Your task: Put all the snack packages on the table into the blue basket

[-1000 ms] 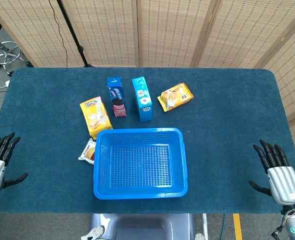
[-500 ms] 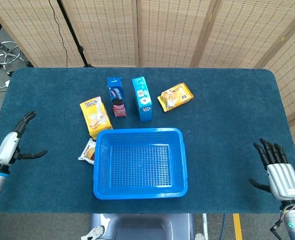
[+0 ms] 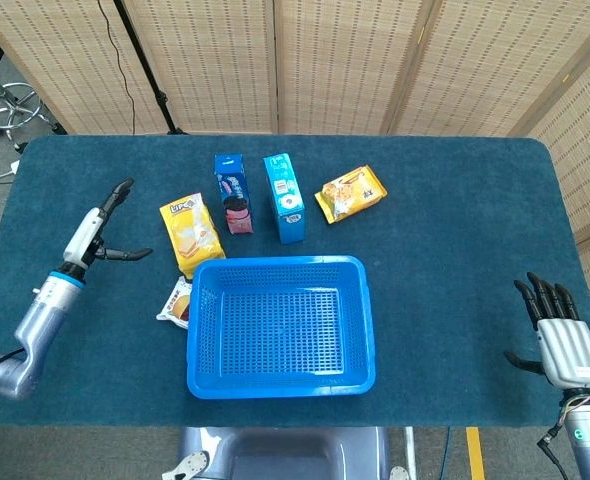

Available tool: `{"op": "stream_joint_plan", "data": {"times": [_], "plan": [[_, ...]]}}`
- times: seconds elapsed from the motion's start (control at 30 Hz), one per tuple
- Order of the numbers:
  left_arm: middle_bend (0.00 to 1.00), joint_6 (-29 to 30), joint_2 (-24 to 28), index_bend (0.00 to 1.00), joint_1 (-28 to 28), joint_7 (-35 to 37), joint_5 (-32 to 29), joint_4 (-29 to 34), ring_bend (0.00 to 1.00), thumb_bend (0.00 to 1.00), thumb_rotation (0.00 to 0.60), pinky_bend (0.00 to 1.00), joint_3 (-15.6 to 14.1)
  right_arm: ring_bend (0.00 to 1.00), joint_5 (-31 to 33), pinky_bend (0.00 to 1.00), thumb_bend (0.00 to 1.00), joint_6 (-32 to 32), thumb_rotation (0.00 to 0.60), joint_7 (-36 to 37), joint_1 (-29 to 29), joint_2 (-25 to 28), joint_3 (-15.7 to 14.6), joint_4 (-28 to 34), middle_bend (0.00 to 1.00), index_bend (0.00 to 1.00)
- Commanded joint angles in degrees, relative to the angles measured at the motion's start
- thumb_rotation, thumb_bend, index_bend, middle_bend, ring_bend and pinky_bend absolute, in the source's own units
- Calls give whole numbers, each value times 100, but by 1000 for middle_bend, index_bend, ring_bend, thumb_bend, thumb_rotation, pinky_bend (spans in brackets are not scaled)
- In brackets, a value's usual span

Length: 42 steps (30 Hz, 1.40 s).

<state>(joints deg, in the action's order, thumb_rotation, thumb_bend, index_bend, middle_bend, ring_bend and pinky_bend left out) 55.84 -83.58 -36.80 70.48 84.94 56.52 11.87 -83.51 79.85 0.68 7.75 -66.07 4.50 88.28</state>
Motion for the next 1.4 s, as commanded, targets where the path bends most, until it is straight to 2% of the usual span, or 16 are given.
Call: {"op": "stream_joint_plan", "data": {"times": [0.03, 0.5, 0.77, 1.17, 1.2, 1.23, 1.3, 1.37, 1.4], "plan": [[0, -330, -242, 0, -324, 245, -159, -305, 0, 27, 600, 0, 138, 0, 102, 0, 0, -55, 600, -23, 12, -20, 34, -56, 0, 0], [0, -1241, -993, 0, -1383, 1155, -399, -1223, 0, 27, 600, 0, 453, 0, 332, 0, 0, -189, 600, -93, 55, -73, 108, -168, 0, 0], [0, -1888, -1467, 0, -2066, 1236, -643, -1893, 0, 26, 600, 0, 661, 0, 508, 0, 0, -325, 600, -101, 114, -111, 175, -271, 0, 0], [0, -2378, -1990, 0, -2537, 1484, -723, -2550, 0, 35, 600, 0, 655, 0, 621, 0, 0, -384, 600, -100, 125, -141, 202, -344, 0, 0], [0, -2429, -2036, 0, -2578, 1553, -730, -2587, 0, 55, 600, 0, 659, 0, 641, 0, 0, -404, 600, -105, 129, -151, 201, -372, 0, 0], [0, -2462, -2060, 0, -2604, 1626, -732, -2601, 0, 118, 600, 4, 662, 0, 662, 0, 0, -421, 600, -105, 134, -159, 206, -391, 0, 0], [24, -2515, -2097, 50, -2644, 1758, -738, -2636, 24, 280, 600, 81, 671, 0, 693, 0, 0, -446, 600, -100, 142, -172, 216, -407, 0, 0], [177, -2533, -2185, 247, -2687, 1805, -794, -2751, 163, 454, 600, 253, 717, 0, 717, 0, 0, -474, 600, -90, 152, -179, 224, -419, 0, 0], [268, -2537, -2251, 345, -2718, 1768, -854, -2848, 235, 495, 600, 309, 764, 0, 728, 0, 0, -489, 600, -88, 158, -183, 227, -424, 0, 0]]}}
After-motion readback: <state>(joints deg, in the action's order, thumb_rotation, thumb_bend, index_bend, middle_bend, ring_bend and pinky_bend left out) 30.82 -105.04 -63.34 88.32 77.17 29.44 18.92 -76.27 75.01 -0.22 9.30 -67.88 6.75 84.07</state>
